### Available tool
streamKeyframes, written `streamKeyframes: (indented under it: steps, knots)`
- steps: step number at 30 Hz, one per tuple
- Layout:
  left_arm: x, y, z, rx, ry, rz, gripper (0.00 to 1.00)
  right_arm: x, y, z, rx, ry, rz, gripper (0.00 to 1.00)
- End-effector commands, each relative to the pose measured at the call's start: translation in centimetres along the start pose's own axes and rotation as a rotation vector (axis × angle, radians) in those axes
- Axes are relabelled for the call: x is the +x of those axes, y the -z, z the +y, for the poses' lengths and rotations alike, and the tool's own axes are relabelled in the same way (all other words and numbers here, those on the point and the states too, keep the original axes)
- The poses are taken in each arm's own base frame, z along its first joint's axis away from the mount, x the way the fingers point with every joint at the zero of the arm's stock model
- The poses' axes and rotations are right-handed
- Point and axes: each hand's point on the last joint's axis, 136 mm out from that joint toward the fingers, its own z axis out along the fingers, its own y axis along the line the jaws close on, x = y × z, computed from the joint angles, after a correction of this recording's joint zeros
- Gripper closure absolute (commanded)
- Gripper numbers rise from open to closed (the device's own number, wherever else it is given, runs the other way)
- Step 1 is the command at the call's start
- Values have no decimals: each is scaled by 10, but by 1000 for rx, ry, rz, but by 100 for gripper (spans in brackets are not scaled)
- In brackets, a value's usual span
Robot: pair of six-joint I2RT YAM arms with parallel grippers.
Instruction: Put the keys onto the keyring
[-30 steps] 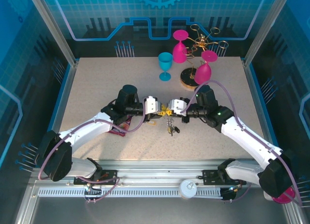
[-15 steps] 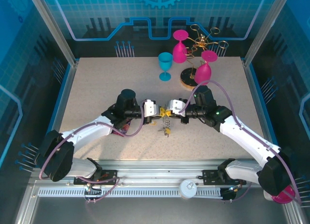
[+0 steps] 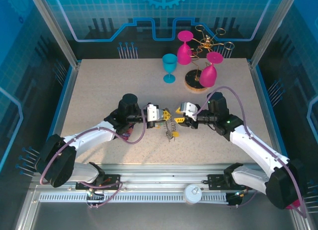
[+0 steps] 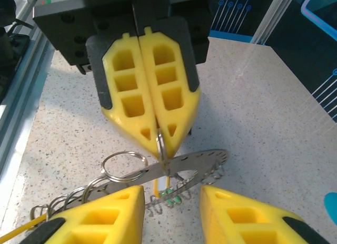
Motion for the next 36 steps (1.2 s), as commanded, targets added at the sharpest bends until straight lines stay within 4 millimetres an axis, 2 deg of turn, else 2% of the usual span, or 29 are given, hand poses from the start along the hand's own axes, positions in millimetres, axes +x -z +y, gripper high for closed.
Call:
streamKeyframes:
  steps: [1, 7, 19, 25, 36]
  knots:
    - [-23, 5, 0, -3, -70, -77, 100, -10, 0, -3, 4, 30, -65, 68]
    - [-26, 6, -1, 2, -61, -96, 100, -16, -3, -7, 15, 56, -101, 71]
    - [-33, 5, 2, -8, -36, -141, 100, -16, -8, -3, -4, 77, -107, 78]
    - [-32, 4, 1, -1, -27, -146, 100, -25, -7, -5, 2, 93, -138, 84]
    - [-29, 3, 2, -5, -21, -136, 100, -28, -5, -4, 3, 95, -153, 80]
